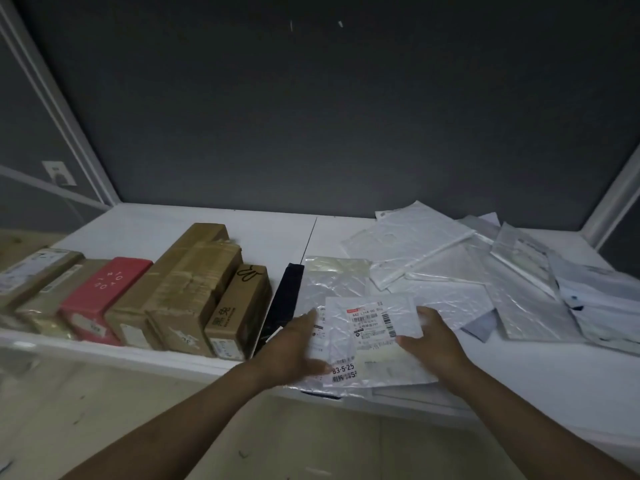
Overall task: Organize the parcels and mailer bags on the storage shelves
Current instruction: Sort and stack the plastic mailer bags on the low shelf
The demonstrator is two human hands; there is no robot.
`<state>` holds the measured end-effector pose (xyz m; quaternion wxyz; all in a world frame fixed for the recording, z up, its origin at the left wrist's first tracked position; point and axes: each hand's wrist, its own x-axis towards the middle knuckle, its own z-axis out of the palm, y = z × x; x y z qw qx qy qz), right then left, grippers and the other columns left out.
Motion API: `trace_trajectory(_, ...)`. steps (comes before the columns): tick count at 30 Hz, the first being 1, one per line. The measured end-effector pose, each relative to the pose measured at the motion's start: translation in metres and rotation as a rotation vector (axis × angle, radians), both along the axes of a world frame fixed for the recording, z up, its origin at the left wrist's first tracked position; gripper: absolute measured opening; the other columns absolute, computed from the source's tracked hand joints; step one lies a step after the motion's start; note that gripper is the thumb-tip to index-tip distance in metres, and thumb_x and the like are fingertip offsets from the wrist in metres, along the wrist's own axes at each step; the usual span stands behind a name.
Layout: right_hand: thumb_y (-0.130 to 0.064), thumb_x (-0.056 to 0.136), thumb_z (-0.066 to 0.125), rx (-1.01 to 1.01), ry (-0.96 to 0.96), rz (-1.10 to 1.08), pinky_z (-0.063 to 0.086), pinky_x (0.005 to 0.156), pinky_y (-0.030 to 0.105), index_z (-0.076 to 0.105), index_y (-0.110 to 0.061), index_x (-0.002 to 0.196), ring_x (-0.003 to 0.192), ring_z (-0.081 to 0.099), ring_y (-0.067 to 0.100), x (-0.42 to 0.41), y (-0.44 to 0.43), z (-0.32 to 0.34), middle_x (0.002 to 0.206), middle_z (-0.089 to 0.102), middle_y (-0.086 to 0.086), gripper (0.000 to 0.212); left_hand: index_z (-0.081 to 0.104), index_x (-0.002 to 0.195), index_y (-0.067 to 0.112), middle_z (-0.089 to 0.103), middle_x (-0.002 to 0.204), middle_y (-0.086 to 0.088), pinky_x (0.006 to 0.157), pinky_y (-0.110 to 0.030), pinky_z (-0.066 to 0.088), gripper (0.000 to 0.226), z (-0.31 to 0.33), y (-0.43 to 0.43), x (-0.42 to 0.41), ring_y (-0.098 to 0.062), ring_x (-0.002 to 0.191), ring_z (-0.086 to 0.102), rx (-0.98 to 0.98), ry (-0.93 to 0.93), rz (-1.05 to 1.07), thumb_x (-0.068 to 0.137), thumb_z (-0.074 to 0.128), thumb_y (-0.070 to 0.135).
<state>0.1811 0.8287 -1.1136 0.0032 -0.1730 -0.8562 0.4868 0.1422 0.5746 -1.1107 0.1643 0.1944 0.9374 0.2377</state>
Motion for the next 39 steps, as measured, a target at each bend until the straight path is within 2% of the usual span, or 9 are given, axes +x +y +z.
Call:
trace_trajectory(2,-0.021,0.080,0.076,0.101,-0.007,0.064,0.038,0.081,0.021,0.033,-0.015,0.142,0.114,0.055,0.021,0.000,-0.003,-0.002,0.127,0.054,-0.002,0.075,0.031,0.144,0.027,0.033,0.147,0.016,0.110,-0.025,0.030,0.080,0.005,-0.002,-0.002,-0.009,0.133,0.037,0.007,0.018,-0.041,0.079,0.072,0.047)
trace_trajectory(4,-0.030,0.083,0.072,0.259,-0.075,0.127,0.042,0.085,0.023,0.031,-0.016,0.144,0.118,0.055,0.023,0.001,-0.010,0.000,0.133,0.055,0.005,0.075,0.048,0.116,0.033,0.054,0.120,0.015,0.094,-0.026,0.047,0.046,0.005,-0.001,-0.008,-0.006,0.108,0.052,-0.044,0.136,-0.074,0.080,0.066,0.054)
trace_trajectory(6,-0.047,0.086,0.063,0.529,-0.172,0.176,0.046,0.087,0.029,0.038,-0.021,0.141,0.116,0.055,0.022,0.003,-0.016,0.005,0.131,0.054,0.005,0.065,0.050,0.105,0.034,0.050,0.105,0.015,0.084,-0.024,0.047,0.038,0.009,0.004,-0.013,-0.005,0.097,0.050,-0.108,0.212,-0.111,0.081,0.060,0.061)
trace_trajectory(11,-0.059,0.087,0.052,0.822,-0.193,0.223,0.045,0.086,0.031,0.051,-0.026,0.127,0.110,0.053,0.020,-0.003,-0.014,0.015,0.125,0.044,0.003,0.051,0.047,0.137,0.026,0.038,0.148,-0.001,0.111,-0.032,0.030,0.063,0.018,0.036,-0.033,-0.020,0.136,0.034,-0.152,0.274,-0.146,0.086,0.052,0.063)
trace_trajectory(19,-0.046,0.093,0.047,0.978,-0.183,0.205,0.037,0.099,0.037,0.048,-0.019,0.129,0.125,0.042,0.026,-0.014,0.064,0.036,0.135,0.044,0.008,0.045,0.039,0.144,0.015,0.041,0.147,-0.008,0.107,-0.032,0.033,0.055,0.017,0.146,-0.089,-0.024,0.134,0.038,-0.060,0.348,-0.100,0.097,0.049,0.041)
trace_trajectory(24,-0.047,0.094,0.046,0.968,-0.154,0.250,0.024,0.113,0.031,0.031,-0.022,0.147,0.142,0.025,0.023,-0.013,0.112,0.024,0.155,0.026,0.010,0.060,0.022,0.150,0.009,0.035,0.150,-0.014,0.111,-0.036,0.029,0.065,-0.003,0.192,-0.121,-0.028,0.136,0.034,-0.141,0.330,-0.039,0.099,0.043,0.042)
trace_trajectory(32,-0.054,0.096,0.042,0.897,-0.120,0.280,0.008,0.119,0.036,0.014,-0.029,0.153,0.149,0.005,0.026,-0.027,0.134,-0.002,0.162,0.004,0.008,0.069,0.059,0.108,0.009,0.066,0.103,-0.011,0.079,-0.032,0.046,0.023,-0.011,0.211,-0.127,-0.027,0.094,0.064,-0.181,0.528,-0.008,0.097,0.039,0.009)
trace_trajectory(35,-0.051,0.096,0.043,0.837,-0.141,0.298,0.006,0.119,0.038,0.017,-0.029,0.153,0.149,0.003,0.025,-0.027,0.137,0.005,0.162,0.003,0.007,0.066,0.062,0.106,0.008,0.067,0.091,-0.011,0.070,-0.034,0.050,0.023,0.005,0.205,-0.125,-0.029,0.080,0.065,-0.016,0.614,0.076,0.097,0.042,0.006)
trace_trajectory(39,-0.048,0.097,0.044,0.686,-0.095,0.291,0.006,0.119,0.035,0.028,-0.028,0.150,0.149,0.005,0.020,-0.026,0.135,0.019,0.162,0.010,0.004,0.060,0.065,0.106,0.009,0.067,0.089,-0.005,0.068,-0.034,0.052,0.022,0.041,0.206,-0.105,-0.022,0.075,0.061,0.408,0.771,0.299,0.100,0.045,0.014)
